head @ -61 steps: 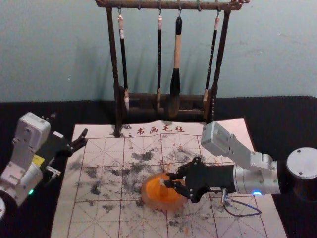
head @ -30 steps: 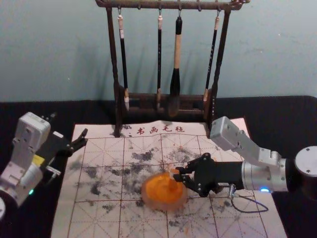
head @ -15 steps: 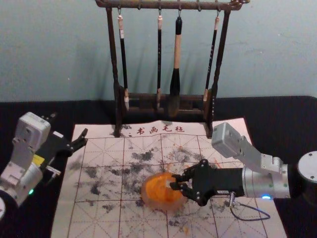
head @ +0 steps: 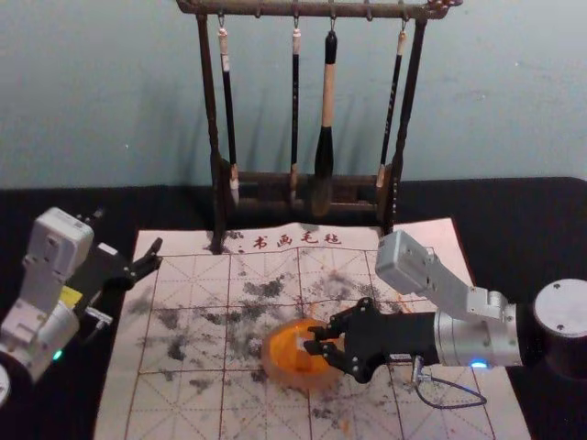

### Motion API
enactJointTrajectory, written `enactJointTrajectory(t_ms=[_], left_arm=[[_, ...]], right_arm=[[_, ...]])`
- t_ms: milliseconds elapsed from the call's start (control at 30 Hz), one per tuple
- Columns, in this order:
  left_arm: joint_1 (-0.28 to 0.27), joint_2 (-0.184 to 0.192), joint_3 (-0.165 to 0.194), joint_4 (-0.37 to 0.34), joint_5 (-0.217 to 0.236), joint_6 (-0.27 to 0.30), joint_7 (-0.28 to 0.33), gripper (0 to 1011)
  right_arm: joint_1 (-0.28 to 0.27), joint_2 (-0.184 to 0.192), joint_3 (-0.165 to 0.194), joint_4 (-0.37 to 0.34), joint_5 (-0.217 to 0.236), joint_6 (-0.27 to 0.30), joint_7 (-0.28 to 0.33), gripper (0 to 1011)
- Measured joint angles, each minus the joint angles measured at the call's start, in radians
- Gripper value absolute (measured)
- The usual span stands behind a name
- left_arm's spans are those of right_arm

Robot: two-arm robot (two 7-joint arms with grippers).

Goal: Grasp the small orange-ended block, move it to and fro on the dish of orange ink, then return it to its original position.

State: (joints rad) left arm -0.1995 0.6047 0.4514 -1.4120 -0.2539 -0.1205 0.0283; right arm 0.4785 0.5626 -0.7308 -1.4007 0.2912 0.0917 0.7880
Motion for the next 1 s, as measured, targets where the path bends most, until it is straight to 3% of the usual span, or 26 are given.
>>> enactJointTrajectory(t_ms=[500,1000], left_arm=[[0.0,0.0,0.0,0.0,0.0,0.0,0.0,1001],[0.0,0.0,0.0,0.0,0.0,0.0,0.0,1001]], right_arm=[[0.03,-0.037,0.001,0.059,-0.013,-0.003,-0.02,93],[0.021,-0.021,0.026,0.057,-0.014,0.002,-0.031,94]])
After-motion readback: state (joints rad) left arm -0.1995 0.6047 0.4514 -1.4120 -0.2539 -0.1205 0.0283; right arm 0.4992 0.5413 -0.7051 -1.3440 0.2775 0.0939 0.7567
